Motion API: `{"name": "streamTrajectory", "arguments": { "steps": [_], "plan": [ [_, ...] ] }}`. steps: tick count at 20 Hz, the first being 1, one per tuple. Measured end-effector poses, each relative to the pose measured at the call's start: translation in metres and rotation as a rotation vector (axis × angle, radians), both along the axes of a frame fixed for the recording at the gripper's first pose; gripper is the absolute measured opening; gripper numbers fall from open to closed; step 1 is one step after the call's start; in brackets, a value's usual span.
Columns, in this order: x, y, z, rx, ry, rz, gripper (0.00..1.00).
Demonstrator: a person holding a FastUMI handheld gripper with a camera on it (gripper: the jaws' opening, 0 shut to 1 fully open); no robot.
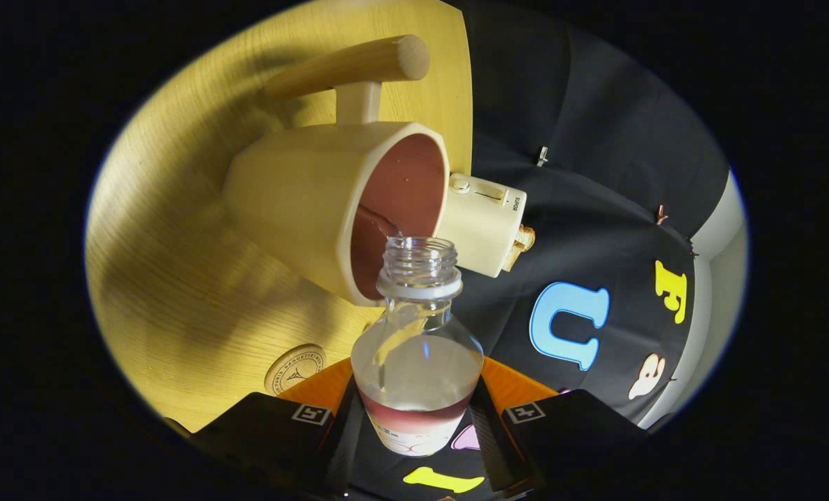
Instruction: Take the bottle from table, then pour the juice into the cup, finally place the bottle on the coaster
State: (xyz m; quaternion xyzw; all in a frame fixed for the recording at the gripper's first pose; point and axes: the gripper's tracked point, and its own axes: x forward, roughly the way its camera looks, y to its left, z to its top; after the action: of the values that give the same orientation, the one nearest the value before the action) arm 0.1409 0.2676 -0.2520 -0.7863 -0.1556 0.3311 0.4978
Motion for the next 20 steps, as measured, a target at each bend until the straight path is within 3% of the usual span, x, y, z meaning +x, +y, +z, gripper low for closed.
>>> {"name": "streamTrajectory", "arguments": {
  "steps": [20],
  "plan": [
    [0.002,0.014,0.017,-0.100,-0.075,0.094,0.75]
  ]
}}
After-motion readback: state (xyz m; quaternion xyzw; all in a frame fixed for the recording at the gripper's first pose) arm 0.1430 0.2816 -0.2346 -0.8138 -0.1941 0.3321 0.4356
